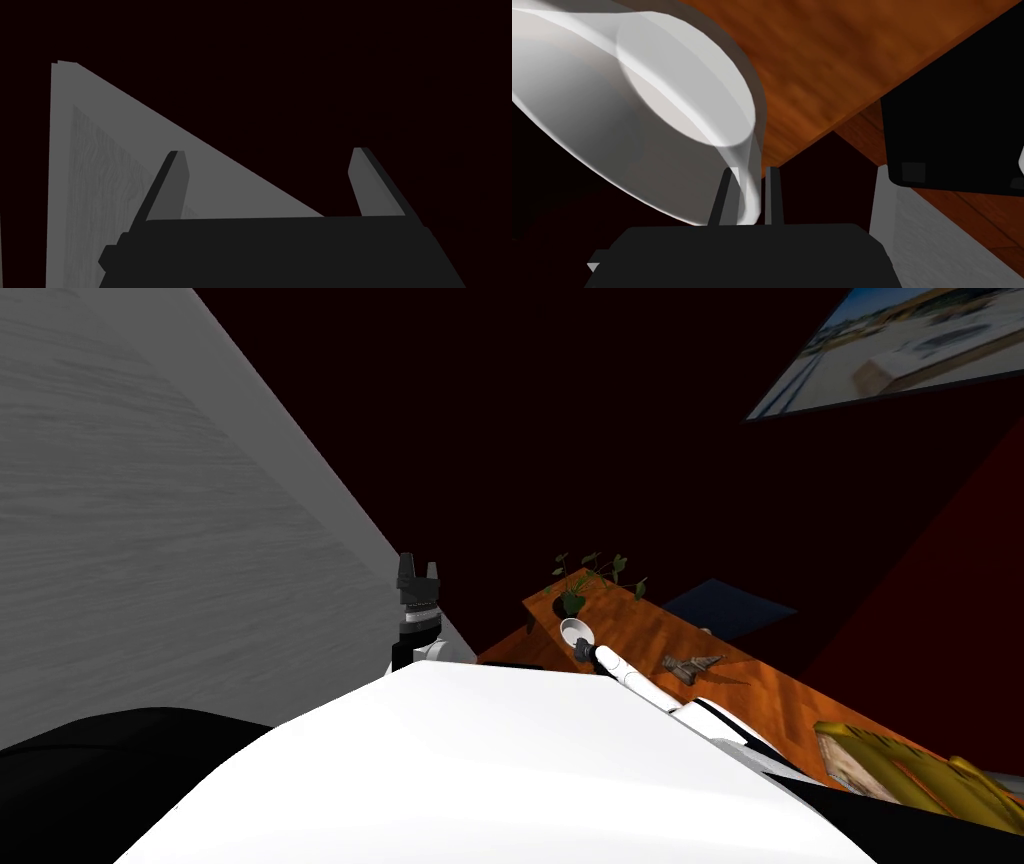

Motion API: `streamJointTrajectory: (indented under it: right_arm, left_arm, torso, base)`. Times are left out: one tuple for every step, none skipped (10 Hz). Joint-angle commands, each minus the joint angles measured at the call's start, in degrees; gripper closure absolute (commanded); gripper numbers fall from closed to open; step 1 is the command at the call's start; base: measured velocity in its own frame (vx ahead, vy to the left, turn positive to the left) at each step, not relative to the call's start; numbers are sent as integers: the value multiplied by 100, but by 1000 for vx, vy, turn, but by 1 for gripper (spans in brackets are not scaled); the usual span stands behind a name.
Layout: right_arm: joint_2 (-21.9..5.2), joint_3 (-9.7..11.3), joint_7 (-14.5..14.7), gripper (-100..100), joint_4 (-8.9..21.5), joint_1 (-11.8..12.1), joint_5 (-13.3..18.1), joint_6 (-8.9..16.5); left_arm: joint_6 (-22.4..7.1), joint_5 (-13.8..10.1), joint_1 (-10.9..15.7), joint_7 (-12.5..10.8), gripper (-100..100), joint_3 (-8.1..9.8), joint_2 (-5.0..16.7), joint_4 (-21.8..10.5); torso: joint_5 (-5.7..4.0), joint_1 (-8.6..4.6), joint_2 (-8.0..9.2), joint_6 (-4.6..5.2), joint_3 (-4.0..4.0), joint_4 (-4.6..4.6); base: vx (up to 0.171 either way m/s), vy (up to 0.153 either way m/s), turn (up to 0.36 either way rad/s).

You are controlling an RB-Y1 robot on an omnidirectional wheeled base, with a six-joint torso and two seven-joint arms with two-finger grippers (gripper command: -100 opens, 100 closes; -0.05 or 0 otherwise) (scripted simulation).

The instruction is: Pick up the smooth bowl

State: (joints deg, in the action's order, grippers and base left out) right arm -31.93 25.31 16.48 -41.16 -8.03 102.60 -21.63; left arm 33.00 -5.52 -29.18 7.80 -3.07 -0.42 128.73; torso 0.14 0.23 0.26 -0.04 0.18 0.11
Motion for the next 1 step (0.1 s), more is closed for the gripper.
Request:
streamJointTrajectory:
  right_arm:
    - [0, 0, 0, 0, 0, 0, 0, 0]
  left_arm:
    - [0, 0, 0, 0, 0, 0, 0, 0]
  torso:
    - [0, 0, 0, 0, 0, 0]
  base:
    - [-7, 5, -1]
